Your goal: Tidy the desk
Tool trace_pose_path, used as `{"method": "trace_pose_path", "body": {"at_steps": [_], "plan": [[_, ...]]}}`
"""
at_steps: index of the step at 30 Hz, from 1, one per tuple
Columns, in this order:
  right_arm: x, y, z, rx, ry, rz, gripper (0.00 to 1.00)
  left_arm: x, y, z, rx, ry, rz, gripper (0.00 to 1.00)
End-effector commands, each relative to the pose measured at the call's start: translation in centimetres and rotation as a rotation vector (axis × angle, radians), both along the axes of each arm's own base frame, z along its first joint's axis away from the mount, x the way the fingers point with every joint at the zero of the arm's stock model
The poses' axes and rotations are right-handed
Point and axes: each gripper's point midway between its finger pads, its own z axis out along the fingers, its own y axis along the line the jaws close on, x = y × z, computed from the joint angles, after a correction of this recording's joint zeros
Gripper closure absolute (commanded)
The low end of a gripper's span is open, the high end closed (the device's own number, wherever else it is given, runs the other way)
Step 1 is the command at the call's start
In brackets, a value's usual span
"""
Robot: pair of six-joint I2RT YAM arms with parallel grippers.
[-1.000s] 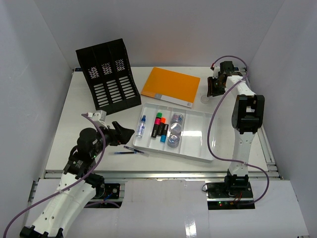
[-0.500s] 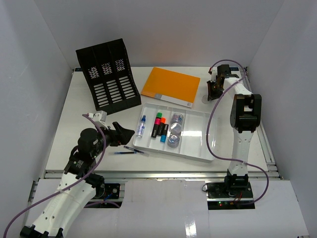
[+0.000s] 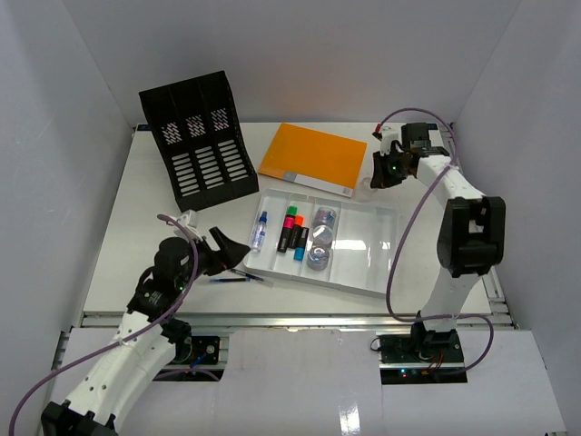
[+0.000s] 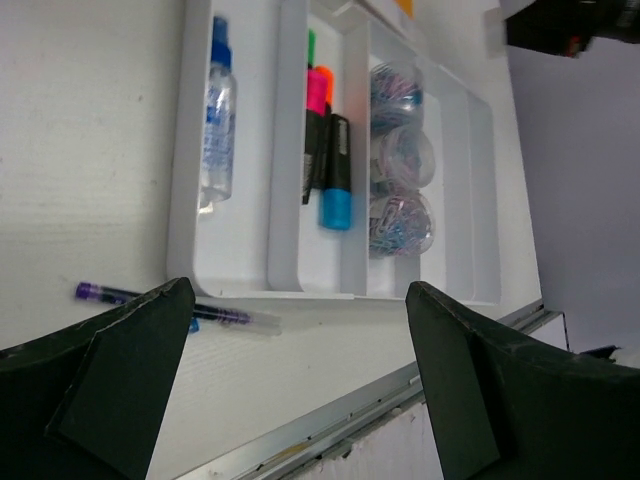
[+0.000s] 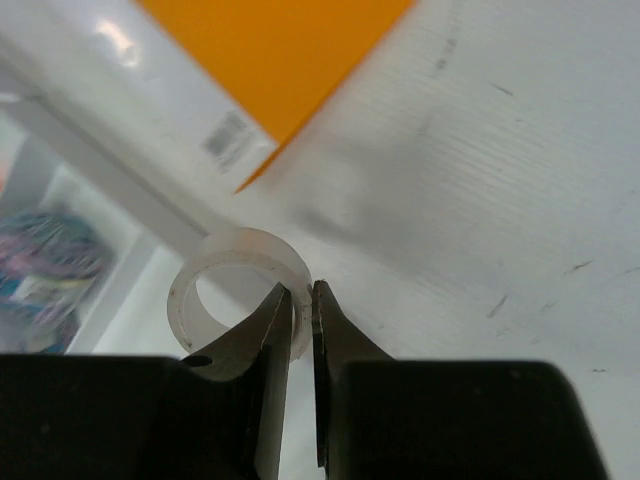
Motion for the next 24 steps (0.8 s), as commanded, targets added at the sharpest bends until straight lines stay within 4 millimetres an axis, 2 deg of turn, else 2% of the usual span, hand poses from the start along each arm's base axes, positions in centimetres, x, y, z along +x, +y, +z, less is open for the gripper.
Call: {"method": "trace_pose_path", "body": {"at_steps": [1, 4, 6, 9, 11, 14, 16, 17, 21, 24], "plan": [[-5.8, 5.2, 1.4, 0.022, -0.087, 0.292, 0.92, -0.4, 0.6, -3.7, -0.086, 0.203, 0.132, 0.03], [-8.6, 6.5, 0.1, -0.037, -0.086, 0.369, 0.92, -0.4, 1.4, -4.7, -0.113, 0.283, 0.229, 0.07], [-10.6, 6.7, -2.0, -0.085, -0.047, 0.394, 0.92, -0.4, 2.0, -4.9, -0.126, 0.319, 0.285, 0.12], [-11.5, 7.0, -3.4, -0.122, -0.027, 0.404, 0.92, -0.5, 2.5, -5.3, -0.126, 0.365, 0.341, 0.16], [-11.6, 6.7, -4.2, -0.155, -0.016, 0.393, 0.91, -0.5, 3.3, -6.0, -0.108, 0.419, 0.411, 0.24], [-11.5, 6.2, -4.6, -0.207, -0.02, 0.386, 0.89, -0.9, 4.2, -7.1, -0.078, 0.505, 0.483, 0.26], [-11.5, 6.1, -4.5, -0.228, -0.03, 0.389, 0.77, -1.3, 4.5, -7.9, -0.059, 0.552, 0.515, 0.27], [-11.7, 6.2, -4.4, -0.23, -0.036, 0.397, 0.67, -1.4, 4.6, -8.2, -0.056, 0.568, 0.525, 0.28], [-12.3, 6.8, -2.8, -0.216, -0.078, 0.458, 0.4, -1.5, 5.0, -8.8, -0.043, 0.589, 0.56, 0.32], [-12.4, 7.0, -0.4, -0.2, -0.148, 0.484, 0.31, -1.2, 5.2, -8.9, -0.027, 0.603, 0.575, 0.35]]}}
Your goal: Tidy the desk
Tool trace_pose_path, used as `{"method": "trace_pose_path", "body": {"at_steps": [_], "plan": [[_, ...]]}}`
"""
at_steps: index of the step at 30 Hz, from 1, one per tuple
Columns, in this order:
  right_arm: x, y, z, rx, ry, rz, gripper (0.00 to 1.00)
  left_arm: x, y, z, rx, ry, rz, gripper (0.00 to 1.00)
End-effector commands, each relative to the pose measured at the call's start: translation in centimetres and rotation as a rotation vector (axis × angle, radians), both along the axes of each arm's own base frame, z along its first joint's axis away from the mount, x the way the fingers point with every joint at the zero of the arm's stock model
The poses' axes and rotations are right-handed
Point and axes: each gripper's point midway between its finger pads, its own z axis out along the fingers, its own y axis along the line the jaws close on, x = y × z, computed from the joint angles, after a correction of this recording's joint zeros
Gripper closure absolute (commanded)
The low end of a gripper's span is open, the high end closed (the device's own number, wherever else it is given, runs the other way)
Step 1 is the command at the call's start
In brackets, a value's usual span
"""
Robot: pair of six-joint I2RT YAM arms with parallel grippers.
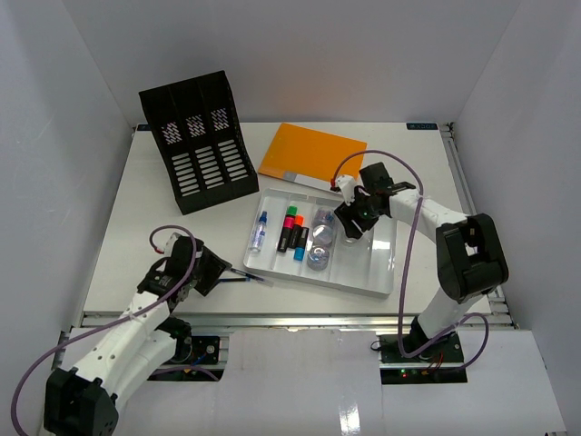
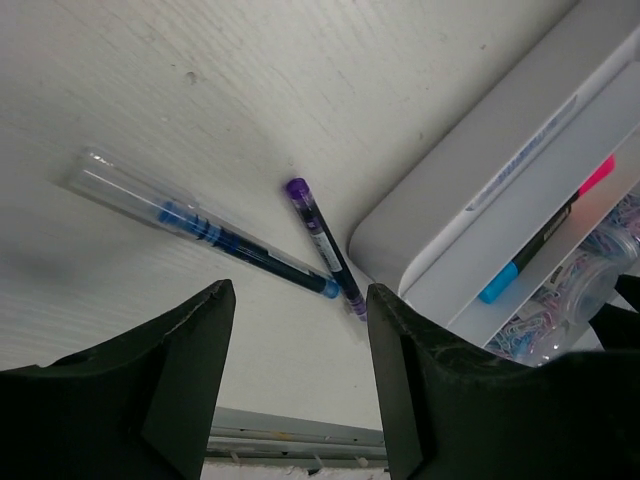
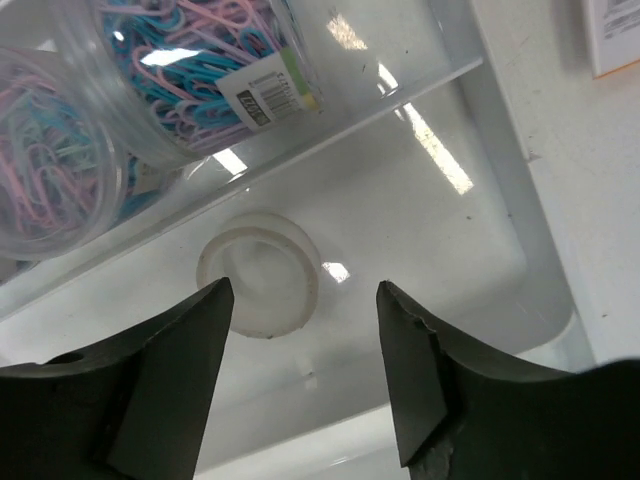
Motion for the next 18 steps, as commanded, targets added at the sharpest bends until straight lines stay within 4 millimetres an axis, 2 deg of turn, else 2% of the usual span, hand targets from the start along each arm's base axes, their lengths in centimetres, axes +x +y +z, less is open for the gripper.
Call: {"method": "trace_pose_path", "body": {"at_steps": [1, 4, 8, 13, 18], "plan": [[0.0, 0.7, 4.8, 0.058, -0.14, 0.081, 0.29, 0.8, 0.7, 0.6, 0.018, 0.024, 0.075, 0.37], [-0.5, 1.1, 6.7, 0.105, -0.19, 0.113, 0.26, 0.7, 0.7, -0.2, 0.039, 0.083, 0.088, 0.41], [-0.9, 1.0, 8.3, 0.164, -0.238, 0.124, 0.25, 0.5, 1.0, -0.7, 0.045, 0.134, 0.125, 0.52], [-0.9, 0.2, 9.5, 0.217, -0.271, 0.107, 0.25, -0.2, 1.4, -1.1, 0.062, 0.196, 0.158, 0.54], [-1.1, 0.0, 9.6, 0.231, -0.268, 0.104, 0.25, -0.4, 1.4, -1.3, 0.071, 0.239, 0.172, 0.51]]}}
